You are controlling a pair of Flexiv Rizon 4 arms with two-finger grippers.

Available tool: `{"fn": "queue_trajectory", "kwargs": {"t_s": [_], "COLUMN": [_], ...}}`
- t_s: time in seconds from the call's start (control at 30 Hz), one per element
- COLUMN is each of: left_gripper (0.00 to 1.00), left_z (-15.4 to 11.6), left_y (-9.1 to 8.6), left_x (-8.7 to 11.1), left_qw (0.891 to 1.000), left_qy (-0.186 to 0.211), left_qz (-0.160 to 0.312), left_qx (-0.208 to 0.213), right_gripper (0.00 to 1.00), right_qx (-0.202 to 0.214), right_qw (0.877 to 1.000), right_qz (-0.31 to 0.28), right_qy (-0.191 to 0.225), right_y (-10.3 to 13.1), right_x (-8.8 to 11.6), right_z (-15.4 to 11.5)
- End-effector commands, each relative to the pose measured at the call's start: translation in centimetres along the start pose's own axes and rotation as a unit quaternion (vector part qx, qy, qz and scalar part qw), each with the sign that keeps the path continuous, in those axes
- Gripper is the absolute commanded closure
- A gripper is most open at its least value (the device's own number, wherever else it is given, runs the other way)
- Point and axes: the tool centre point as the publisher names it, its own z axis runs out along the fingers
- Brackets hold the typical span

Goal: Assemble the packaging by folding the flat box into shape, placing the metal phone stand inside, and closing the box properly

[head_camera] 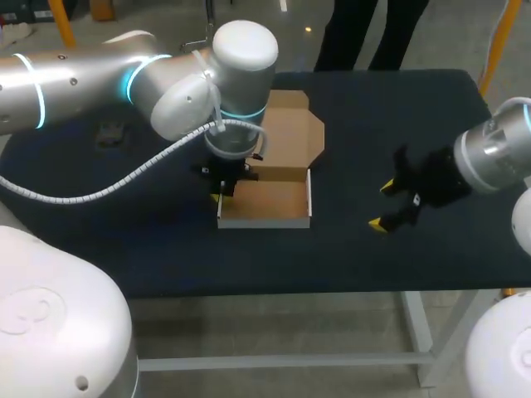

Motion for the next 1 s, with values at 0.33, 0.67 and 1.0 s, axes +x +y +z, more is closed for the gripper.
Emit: {"fn": "queue_trajectory", "kwargs": {"t_s": [0.33, 0.67, 1.0], "left_gripper": [1.0, 1.0, 1.0], "left_z": [0.58, 0.59, 0.04], "left_y": [-0.25, -0.26, -0.21], "left_x": [-0.37, -0.55, -0.52], "left_qw": [0.997, 0.998, 1.0], "left_qy": [-0.076, -0.057, 0.003], "left_qz": [-0.003, -0.009, -0.02], "left_qx": [-0.01, -0.006, -0.008], "right_gripper": [0.0, 0.0, 0.0], "right_qx": [0.002, 0.003, 0.002], "right_qw": [1.0, 1.0, 1.0], "right_qz": [-0.004, -0.003, 0.0], "right_qy": [0.001, 0.002, 0.006], "right_y": [-0.04, -0.01, 0.01], "right_x": [0.17, 0.15, 0.08], "right_z": [-0.25, -0.13, -0.1]}}
